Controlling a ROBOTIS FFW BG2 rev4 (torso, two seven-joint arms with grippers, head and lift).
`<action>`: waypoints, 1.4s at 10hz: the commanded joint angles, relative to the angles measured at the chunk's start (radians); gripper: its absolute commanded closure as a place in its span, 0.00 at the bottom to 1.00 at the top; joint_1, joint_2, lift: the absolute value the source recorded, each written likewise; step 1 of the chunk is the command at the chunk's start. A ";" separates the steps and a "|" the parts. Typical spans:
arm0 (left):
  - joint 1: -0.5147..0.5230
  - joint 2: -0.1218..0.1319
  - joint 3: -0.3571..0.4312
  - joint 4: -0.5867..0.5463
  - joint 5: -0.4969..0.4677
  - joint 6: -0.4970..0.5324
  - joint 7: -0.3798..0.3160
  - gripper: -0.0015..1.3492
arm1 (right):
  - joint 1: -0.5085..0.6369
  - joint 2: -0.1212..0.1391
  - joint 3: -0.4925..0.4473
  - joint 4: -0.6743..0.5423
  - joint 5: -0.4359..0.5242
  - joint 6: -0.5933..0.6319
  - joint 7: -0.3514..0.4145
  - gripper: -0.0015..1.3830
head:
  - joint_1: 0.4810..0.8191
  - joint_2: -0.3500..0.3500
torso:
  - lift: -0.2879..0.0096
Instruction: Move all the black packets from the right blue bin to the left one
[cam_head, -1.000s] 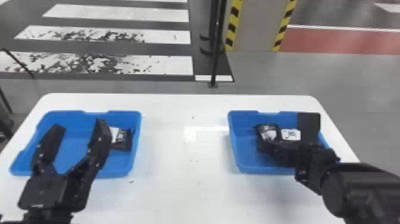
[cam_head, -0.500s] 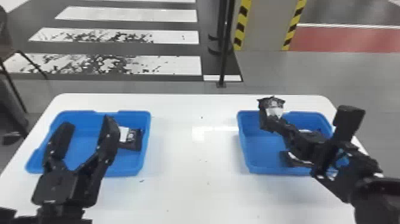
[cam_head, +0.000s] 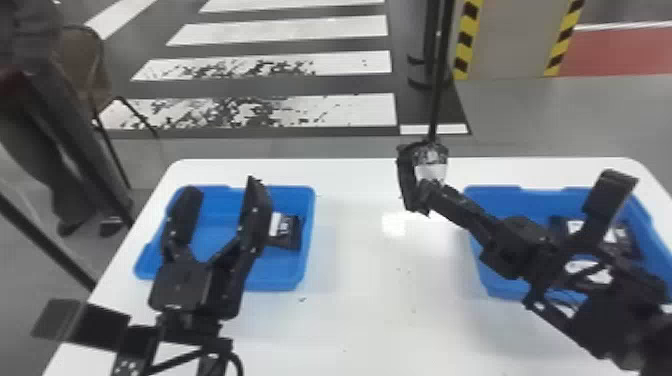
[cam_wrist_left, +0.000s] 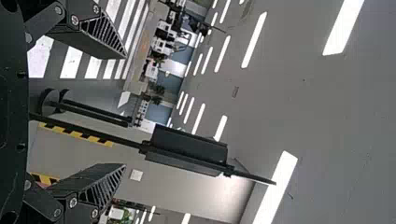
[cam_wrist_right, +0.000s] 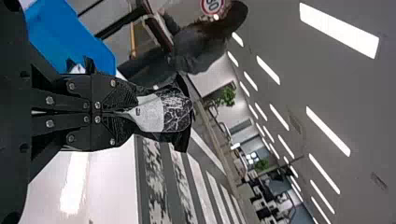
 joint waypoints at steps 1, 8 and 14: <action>-0.015 0.007 -0.022 0.000 0.006 0.025 -0.011 0.17 | -0.041 -0.015 0.101 0.016 -0.052 -0.018 0.000 0.90 | 0.63 0.75 | 0.50; -0.091 0.047 -0.107 0.002 0.052 0.239 -0.117 0.17 | -0.154 -0.046 0.313 0.060 -0.155 -0.064 0.000 0.90 | 0.63 0.82 | 0.50; -0.093 0.045 -0.093 0.000 0.072 0.300 -0.117 0.24 | -0.172 -0.064 0.419 0.063 -0.205 -0.064 0.000 0.90 | 0.63 0.88 | 0.50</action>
